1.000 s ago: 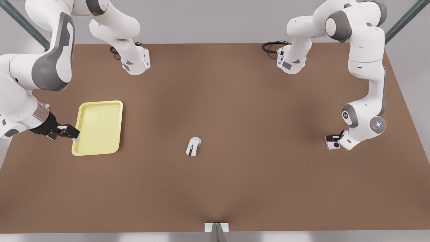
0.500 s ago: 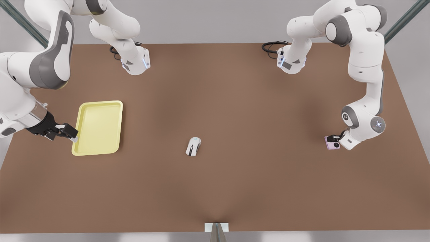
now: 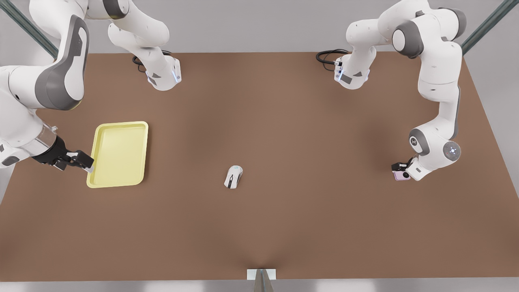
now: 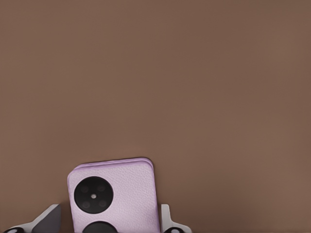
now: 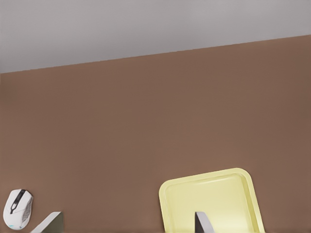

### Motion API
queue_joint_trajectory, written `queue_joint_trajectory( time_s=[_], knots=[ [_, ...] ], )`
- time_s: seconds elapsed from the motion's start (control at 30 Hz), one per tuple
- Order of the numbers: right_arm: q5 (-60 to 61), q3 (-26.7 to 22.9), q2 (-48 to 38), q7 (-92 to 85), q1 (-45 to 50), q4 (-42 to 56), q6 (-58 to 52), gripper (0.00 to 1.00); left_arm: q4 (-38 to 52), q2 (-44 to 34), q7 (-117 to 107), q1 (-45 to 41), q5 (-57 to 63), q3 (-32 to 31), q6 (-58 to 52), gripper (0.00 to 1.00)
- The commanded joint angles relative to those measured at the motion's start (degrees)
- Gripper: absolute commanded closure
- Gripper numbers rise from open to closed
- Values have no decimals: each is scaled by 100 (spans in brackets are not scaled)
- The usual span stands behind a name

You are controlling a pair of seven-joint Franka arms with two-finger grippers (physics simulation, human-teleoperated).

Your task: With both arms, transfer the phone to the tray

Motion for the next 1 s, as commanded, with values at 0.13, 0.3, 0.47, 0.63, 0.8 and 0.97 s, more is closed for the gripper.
queue_joint_trajectory(
  time_s=[0.13,0.3,0.47,0.63,0.8,0.97],
  knots=[
    [6,-1,3,-29,-35,2,11,0,6,2,35,0,8,-8,43,13],
    [6,8,3,-38,-26,-24,99,0,6,2,35,-9,8,-8,34,15],
    [-3,8,3,-38,-17,-33,82,0,6,2,35,-26,16,-8,-1,17],
    [6,8,3,-38,-17,-33,99,0,6,-16,35,-35,8,-17,-19,18],
    [6,8,3,-38,-17,-33,108,0,76,-174,-352,-465,8,-26,-230,21],
    [6,8,3,-38,-9,-24,126,0,286,-561,-2249,-1827,17,-17,-1038,21]
  ],
)
